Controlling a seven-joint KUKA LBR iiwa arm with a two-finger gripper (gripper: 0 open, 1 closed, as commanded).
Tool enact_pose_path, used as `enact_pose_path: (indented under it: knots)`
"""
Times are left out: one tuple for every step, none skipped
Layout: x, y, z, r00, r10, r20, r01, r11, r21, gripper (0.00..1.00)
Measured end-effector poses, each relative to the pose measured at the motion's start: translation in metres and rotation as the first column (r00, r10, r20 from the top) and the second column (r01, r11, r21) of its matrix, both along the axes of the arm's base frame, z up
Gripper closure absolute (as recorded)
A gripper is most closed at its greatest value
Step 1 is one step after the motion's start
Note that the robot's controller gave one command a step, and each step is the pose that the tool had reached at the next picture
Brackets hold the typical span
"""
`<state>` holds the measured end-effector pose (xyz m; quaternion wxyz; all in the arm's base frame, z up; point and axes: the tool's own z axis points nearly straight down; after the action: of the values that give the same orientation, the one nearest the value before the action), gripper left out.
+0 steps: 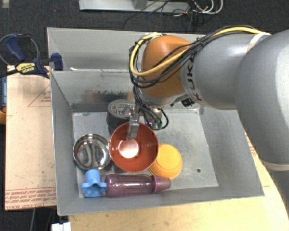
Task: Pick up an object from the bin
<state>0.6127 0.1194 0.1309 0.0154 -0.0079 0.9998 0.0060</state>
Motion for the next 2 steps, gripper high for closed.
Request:
enact_pose_path:
  knots:
    - [-0.030, -0.013, 0.105, 1.000, -0.019, -0.001, 0.019, 1.000, 0.001, 1.00]
    - [-0.018, -0.010, 0.094, 1.000, -0.025, -0.011, 0.025, 1.000, -0.001, 1.00]
